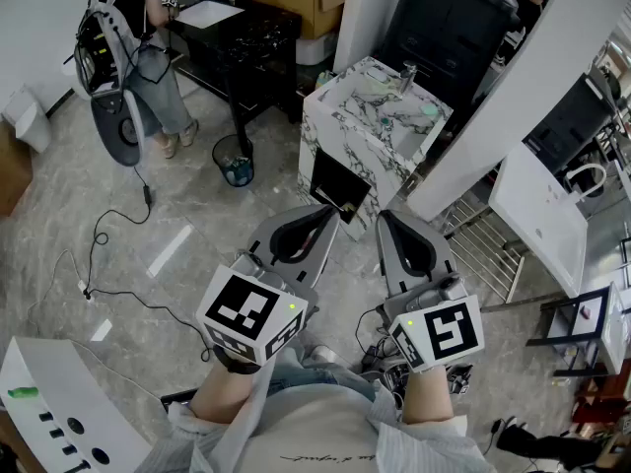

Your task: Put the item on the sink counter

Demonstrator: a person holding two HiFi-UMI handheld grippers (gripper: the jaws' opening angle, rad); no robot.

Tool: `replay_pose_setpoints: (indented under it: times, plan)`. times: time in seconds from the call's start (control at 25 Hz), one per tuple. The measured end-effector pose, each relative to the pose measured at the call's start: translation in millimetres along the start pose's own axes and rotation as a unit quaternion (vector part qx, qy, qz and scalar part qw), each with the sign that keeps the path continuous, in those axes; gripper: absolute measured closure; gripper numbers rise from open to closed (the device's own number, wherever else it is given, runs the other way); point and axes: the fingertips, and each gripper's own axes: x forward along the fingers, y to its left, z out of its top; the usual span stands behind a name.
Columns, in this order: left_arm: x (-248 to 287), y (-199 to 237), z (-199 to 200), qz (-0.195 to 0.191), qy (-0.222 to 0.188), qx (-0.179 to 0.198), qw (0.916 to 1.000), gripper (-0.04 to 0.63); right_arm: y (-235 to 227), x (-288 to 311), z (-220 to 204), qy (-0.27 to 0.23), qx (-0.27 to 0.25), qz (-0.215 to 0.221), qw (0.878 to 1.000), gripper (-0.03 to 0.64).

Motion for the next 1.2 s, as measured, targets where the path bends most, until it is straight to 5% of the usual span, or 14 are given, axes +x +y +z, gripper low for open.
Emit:
replay_pose_setpoints:
  times: [1.2]
  plan:
    - [33.1, 106.9, -15.9, 0.023, 0.011, 0.003, 0.9997, 0.572, -24.8, 98.2, -38.0, 0.029, -0.004, -0.021, 0.999, 0.607]
